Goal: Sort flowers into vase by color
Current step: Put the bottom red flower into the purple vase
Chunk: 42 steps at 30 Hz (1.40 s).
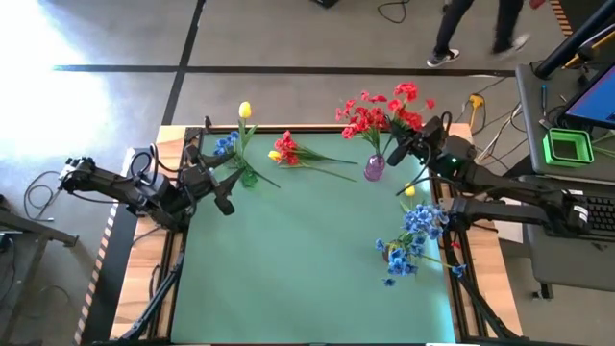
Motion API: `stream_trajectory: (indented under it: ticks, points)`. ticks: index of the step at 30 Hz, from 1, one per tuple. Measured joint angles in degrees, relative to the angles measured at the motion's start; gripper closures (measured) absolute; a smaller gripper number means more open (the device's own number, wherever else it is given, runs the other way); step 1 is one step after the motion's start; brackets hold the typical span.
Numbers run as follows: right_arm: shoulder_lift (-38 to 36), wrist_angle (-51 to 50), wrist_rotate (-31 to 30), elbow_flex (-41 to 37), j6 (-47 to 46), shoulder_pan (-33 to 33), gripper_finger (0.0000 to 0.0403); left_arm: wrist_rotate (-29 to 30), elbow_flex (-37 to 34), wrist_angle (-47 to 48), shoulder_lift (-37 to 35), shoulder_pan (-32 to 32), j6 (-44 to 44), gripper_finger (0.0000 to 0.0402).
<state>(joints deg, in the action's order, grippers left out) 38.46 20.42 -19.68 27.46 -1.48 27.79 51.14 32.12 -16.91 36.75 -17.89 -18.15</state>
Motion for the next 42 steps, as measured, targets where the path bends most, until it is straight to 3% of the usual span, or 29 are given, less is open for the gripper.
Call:
stream_trajectory:
  ticks: [29, 42]
  points:
    - [3.22, -0.55, 0.17, -0.16, 0.16, 0.0, 0.0382, -0.03, 0.0, 1.27, 1.05, 0.0, 0.63, 0.0206]
    - [2.86, -5.13, 0.2, -0.55, -0.04, 0.0, 0.0294, -0.03, 0.0, 1.42, 1.03, 0.0, 0.63, 0.0206]
